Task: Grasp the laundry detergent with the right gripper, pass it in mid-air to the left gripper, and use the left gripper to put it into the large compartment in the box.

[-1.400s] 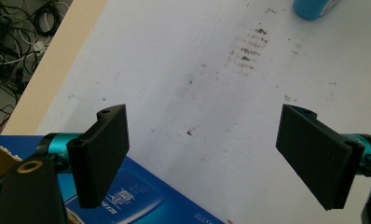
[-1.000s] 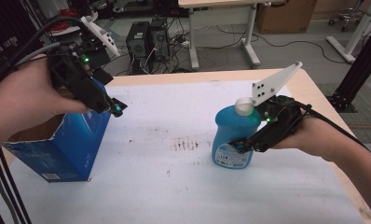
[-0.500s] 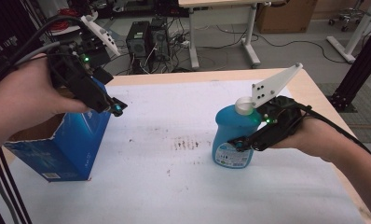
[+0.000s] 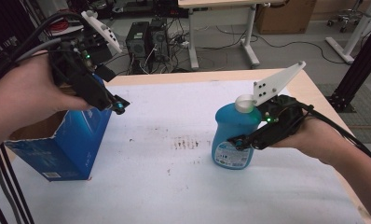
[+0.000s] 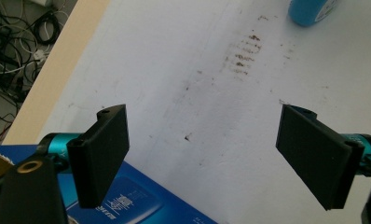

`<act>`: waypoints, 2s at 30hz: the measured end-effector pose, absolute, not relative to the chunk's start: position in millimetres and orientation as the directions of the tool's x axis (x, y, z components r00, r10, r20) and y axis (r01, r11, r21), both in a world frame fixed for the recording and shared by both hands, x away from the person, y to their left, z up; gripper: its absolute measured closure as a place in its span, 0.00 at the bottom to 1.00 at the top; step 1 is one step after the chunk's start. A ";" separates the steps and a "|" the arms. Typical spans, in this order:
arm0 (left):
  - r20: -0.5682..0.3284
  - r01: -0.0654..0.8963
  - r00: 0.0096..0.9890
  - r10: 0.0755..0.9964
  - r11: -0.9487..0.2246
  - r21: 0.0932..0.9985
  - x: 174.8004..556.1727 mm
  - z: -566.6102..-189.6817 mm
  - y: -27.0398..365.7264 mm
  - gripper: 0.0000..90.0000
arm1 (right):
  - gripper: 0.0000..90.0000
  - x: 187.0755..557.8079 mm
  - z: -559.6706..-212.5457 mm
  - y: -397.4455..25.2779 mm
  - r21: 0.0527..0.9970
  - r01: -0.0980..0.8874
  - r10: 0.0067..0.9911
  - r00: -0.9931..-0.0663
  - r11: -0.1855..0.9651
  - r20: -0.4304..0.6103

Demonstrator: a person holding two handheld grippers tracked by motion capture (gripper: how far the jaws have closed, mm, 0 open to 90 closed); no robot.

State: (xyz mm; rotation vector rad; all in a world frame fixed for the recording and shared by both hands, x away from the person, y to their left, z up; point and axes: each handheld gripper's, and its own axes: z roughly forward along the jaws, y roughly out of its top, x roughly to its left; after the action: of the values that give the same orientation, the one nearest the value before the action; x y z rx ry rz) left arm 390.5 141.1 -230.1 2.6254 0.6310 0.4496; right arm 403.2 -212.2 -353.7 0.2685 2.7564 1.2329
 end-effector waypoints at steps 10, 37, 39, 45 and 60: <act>0.212 0.271 0.889 0.406 -0.839 0.473 388.1 -208.2 121.7 0.19 | 0.50 394.7 -302.2 -203.1 0.754 0.090 0.207 -0.976 0.651 -0.063; 0.097 0.038 0.990 0.105 -0.847 0.531 404.4 -132.7 49.8 0.19 | 0.50 412.5 -206.1 -134.8 0.719 -0.013 0.030 -0.998 0.694 -0.048; 0.099 0.030 0.990 0.097 -0.850 0.526 404.8 -133.0 46.4 0.19 | 0.50 412.8 -205.6 -131.0 0.714 -0.024 0.019 -0.998 0.699 -0.053; 0.101 0.021 0.991 0.084 -0.862 0.506 405.2 -134.9 41.0 0.19 | 0.50 414.3 -204.8 -123.8 0.706 -0.033 0.006 -0.999 0.707 -0.052; 0.078 0.031 0.994 0.076 -0.883 0.468 407.7 -141.5 33.3 0.19 | 0.50 417.4 -206.9 -119.4 0.701 -0.045 -0.011 -0.999 0.712 -0.052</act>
State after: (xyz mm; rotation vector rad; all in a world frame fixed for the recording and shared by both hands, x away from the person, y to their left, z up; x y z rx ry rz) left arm 407.7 33.3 -141.5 2.6525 0.0760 0.1283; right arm 417.4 -119.4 -206.9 -0.0465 2.8651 1.1757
